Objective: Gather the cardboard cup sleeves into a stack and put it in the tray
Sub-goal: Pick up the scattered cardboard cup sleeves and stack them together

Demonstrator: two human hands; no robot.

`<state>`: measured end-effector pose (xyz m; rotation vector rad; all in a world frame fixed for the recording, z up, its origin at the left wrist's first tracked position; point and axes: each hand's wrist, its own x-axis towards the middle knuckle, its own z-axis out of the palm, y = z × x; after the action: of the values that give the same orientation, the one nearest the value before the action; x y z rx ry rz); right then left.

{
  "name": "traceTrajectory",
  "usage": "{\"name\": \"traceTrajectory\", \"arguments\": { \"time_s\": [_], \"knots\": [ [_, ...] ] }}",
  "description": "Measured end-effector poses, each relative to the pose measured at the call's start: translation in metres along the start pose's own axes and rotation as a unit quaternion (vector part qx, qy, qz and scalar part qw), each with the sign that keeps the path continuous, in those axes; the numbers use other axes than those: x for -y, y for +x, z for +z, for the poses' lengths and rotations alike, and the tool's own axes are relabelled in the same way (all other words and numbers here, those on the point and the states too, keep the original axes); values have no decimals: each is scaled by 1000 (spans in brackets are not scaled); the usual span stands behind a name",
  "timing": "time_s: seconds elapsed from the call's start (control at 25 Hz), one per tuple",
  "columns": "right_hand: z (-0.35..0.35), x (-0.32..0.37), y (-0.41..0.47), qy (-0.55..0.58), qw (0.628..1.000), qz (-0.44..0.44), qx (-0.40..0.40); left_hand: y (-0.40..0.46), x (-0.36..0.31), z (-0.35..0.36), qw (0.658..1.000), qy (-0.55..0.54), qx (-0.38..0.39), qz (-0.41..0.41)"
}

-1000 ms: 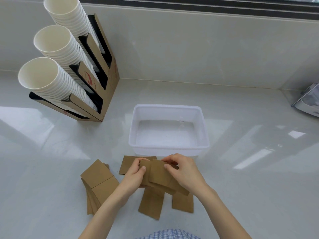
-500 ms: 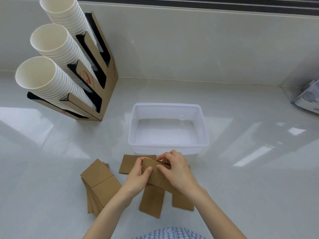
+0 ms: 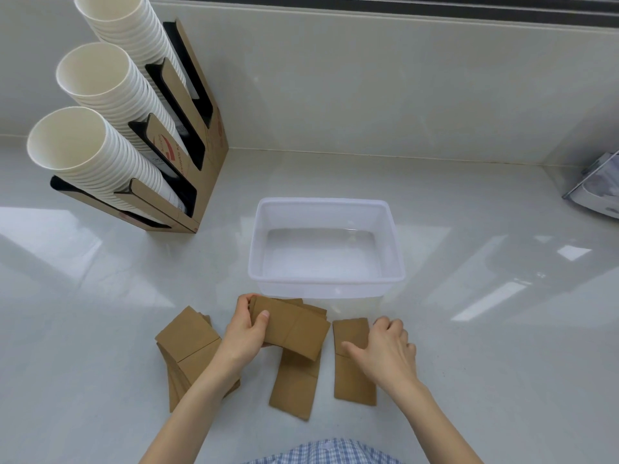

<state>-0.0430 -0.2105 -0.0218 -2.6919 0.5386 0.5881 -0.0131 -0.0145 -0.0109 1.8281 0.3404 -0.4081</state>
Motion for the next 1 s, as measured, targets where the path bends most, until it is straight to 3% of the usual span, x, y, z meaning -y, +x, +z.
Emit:
{"name": "traceTrajectory", "arguments": {
  "time_s": [0.24, 0.44, 0.76, 1.0],
  "knots": [
    [8, 2, 1, -6, 1000, 18, 7, 1, 4, -2, 1000, 4, -1, -5],
    [6, 5, -3, 95, 995, -18, 14, 1, 4, -1, 1000, -6, -1, -10],
    [-15, -4, -3, 228, 965, -84, -100, -1, 5, 3, 998, -54, -5, -19],
    [-19, 8, -8, 254, 945, -207, 0, -6, 3, 9, 996, -76, 24, -36]
  ]
}}
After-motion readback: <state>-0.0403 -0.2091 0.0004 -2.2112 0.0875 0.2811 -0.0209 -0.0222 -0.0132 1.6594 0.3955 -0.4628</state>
